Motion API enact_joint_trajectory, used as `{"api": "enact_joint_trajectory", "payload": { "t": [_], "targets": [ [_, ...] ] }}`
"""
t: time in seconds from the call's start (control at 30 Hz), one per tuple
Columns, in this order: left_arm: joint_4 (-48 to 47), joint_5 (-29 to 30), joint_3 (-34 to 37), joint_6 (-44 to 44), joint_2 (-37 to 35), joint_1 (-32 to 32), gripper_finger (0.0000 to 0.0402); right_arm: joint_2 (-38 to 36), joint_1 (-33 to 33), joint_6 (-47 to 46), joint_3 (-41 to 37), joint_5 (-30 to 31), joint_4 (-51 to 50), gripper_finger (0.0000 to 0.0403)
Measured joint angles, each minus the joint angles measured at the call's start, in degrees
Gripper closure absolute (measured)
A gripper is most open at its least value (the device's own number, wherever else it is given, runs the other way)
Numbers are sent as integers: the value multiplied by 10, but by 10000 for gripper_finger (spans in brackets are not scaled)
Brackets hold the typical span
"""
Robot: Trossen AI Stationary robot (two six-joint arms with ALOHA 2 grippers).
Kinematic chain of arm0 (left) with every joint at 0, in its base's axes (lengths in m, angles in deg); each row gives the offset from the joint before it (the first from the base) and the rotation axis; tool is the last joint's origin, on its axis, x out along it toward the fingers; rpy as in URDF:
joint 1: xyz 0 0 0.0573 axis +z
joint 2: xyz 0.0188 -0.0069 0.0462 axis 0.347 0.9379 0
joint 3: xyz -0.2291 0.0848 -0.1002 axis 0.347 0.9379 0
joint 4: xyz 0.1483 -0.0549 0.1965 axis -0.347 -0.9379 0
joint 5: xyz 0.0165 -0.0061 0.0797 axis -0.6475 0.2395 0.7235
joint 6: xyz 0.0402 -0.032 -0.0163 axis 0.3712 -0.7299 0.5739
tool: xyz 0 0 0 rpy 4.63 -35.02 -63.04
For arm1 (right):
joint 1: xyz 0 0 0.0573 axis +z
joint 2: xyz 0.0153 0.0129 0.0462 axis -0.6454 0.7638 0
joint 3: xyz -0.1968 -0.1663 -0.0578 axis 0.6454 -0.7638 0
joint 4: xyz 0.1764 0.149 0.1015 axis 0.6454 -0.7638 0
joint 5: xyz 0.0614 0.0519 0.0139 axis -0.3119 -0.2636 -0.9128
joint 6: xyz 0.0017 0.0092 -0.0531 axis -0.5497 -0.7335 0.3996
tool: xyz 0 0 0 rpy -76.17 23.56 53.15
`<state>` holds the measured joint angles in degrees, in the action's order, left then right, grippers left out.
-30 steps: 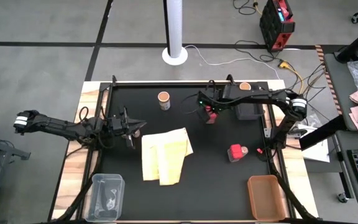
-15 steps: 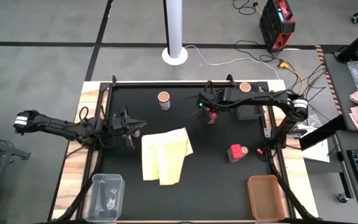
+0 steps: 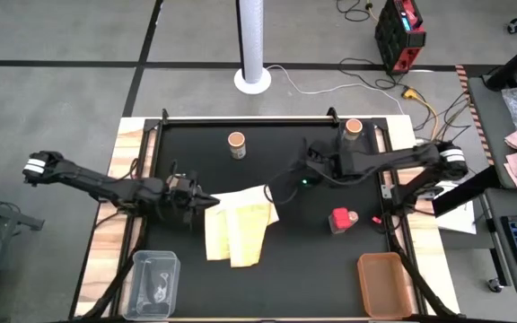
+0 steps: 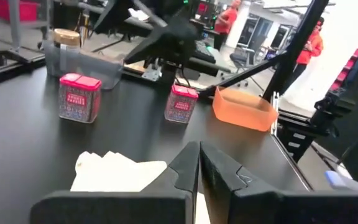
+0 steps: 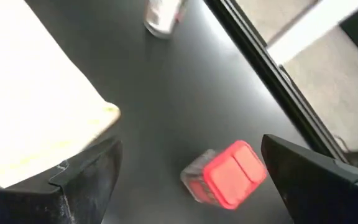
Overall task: Sort spices by type
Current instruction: Put the top red spice can into the transparent bin
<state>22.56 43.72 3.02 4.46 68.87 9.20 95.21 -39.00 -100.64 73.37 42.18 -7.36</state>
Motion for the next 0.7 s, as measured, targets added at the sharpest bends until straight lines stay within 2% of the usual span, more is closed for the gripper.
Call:
{"api": "enact_joint_trajectory", "payload": {
  "t": [0.1, 0.2, 0.37, 0.53, 0.7],
  "targets": [
    [-11, 0, -34, 15, 35, -2, 402, -22, 13, -10, -15, 9, 20, 29],
    [-68, 0, -81, 45, 69, -2, 402, -42, 20, -41, -33, 34, 14, 29],
    [-272, 0, -182, 59, 123, -2, 402, -78, 23, -88, -80, 44, 16, 29],
    [-459, 23, -276, 2, 163, -1, 402, -96, 23, -116, -131, 57, 26, 29],
    [-671, 45, -358, -59, 172, 0, 402, -102, 23, -119, -155, 58, 65, 29]
  ]
}}
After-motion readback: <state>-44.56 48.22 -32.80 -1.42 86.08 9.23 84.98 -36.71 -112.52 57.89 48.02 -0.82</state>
